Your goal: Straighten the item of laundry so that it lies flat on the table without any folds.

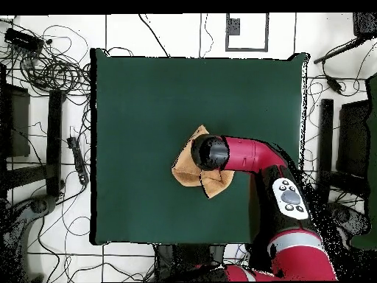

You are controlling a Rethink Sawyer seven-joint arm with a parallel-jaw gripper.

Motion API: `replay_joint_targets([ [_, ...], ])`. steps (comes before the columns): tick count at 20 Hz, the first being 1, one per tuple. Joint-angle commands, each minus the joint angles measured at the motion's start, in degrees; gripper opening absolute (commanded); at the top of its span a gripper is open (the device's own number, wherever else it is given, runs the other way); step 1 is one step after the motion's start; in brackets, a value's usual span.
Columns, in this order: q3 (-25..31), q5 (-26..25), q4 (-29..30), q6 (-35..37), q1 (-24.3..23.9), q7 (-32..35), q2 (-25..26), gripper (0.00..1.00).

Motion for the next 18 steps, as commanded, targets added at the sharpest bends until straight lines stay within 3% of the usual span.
replay_joint_targets([
  [1, 2.67, 0.62, 3.47, 1.43, 0.85, 5.96, 1.60, 0.00],
  [18, 2.03, 1.05, 3.49, 2.26, 1.51, 6.94, 1.48, 0.00],
])
